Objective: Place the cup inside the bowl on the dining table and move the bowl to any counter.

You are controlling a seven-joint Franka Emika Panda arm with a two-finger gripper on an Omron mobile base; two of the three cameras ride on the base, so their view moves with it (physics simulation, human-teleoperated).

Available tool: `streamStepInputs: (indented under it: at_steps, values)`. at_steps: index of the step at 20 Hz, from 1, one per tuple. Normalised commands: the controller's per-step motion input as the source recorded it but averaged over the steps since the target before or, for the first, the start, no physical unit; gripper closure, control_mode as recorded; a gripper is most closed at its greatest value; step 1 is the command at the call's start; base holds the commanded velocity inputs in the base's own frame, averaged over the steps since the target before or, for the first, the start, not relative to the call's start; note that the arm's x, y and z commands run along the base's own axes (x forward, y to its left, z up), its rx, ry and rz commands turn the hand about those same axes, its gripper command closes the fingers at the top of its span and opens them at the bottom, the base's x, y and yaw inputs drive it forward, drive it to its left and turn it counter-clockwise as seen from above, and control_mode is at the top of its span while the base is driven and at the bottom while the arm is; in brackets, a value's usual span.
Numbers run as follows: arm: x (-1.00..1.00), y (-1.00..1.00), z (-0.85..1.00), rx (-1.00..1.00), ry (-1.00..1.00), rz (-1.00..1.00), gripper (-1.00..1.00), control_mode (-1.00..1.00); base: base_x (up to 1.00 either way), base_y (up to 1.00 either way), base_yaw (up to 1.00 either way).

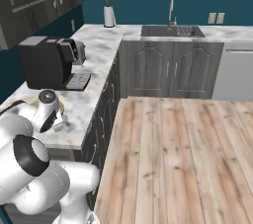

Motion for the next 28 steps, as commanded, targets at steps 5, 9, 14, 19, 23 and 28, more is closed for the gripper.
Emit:
streamStepInputs:
  at_steps: [5,9,14,19,23,28]
  values:
    - [-0.25,-0.52,0.20,0.00,0.00,0.00,-1.00,-1.00,0.00,0.00,0.00]
    - [-0.36,-0.63,0.12,0.00,0.00,0.00,-1.00,-1.00,0.00,0.00,0.00]
    - [-0.36,-0.56,0.20,0.00,0.00,0.00,-1.00,-1.00,0.00,0.00,0.00]
    - [-0.07,-0.47,0.45,-0.03,0.00,0.00,-1.00,-1.00,0.00,0.00,0.00]
    - [-0.03,-0.38,0.58,-0.07,0.00,0.01,-1.00,-1.00,0.00,0.00,0.00]
    - [-0.10,-0.15,0.60,-0.11,0.00,0.04,-1.00,-1.00,0.00,0.00,0.00]
